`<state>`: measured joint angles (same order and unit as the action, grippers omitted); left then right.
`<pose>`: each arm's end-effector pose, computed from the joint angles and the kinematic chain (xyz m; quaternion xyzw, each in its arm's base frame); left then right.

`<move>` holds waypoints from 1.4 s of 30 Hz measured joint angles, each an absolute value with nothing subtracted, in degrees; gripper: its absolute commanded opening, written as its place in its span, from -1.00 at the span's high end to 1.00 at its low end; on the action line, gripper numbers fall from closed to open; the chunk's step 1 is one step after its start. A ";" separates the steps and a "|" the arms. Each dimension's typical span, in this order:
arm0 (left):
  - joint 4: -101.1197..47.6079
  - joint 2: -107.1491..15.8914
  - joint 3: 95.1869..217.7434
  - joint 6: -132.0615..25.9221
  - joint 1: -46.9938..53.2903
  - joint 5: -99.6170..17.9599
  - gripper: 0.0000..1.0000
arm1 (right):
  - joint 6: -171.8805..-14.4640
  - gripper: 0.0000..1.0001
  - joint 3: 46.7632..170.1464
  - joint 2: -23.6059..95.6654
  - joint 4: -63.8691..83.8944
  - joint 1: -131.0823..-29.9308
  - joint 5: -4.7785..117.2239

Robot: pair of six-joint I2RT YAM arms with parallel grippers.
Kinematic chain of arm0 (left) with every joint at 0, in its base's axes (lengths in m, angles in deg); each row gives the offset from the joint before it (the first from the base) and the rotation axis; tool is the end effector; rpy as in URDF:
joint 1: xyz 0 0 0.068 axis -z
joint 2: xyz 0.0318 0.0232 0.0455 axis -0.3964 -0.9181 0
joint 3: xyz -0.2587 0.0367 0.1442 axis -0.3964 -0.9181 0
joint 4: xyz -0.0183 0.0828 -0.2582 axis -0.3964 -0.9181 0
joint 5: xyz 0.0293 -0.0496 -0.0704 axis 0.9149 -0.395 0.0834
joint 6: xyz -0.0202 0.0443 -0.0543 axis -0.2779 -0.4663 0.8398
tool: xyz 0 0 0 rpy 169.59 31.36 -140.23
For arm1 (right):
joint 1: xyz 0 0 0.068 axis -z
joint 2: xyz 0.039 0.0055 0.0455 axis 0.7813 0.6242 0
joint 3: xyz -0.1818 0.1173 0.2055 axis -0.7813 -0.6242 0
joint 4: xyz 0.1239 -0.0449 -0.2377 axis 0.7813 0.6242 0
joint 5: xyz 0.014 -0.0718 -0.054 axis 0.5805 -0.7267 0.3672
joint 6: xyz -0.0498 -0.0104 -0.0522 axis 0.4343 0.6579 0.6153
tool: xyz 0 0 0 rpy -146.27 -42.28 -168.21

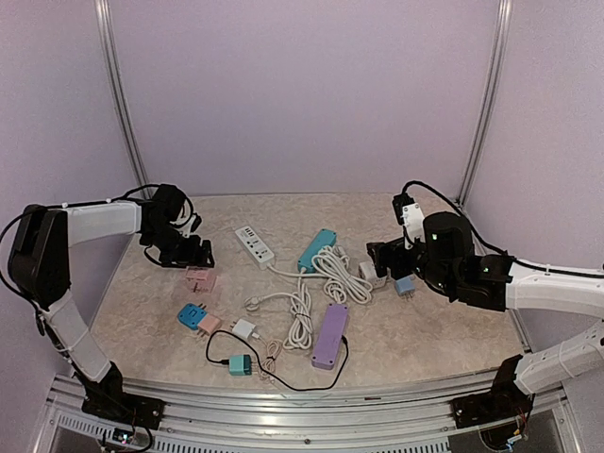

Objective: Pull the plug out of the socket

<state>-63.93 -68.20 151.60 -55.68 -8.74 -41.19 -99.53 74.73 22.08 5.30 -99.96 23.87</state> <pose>0.3520 -0.1013 0.1999 0.0637 0.9730 -0.1147 0.1900 0.2074 0.1968 0.2797 -0.1296 0.8042 0.1321 0.5648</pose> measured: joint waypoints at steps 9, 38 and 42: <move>-60.93 -66.14 151.60 -53.43 -8.76 -41.08 -0.97 | -99.00 -0.99 75.32 22.37 6.15 -99.50 24.83; 0.09 -41.77 114.40 -50.45 -40.04 -43.35 -0.97 | -95.68 -0.99 60.48 24.05 -22.33 -51.30 48.61; 6.36 -39.30 108.74 -53.25 -37.88 -39.59 -0.98 | -94.48 -0.99 53.01 22.45 -33.06 -50.43 47.32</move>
<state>6.36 -39.30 108.74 -53.25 -37.88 -39.59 -94.48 53.01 22.45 -33.06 -50.43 47.32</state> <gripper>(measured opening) 0.987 0.995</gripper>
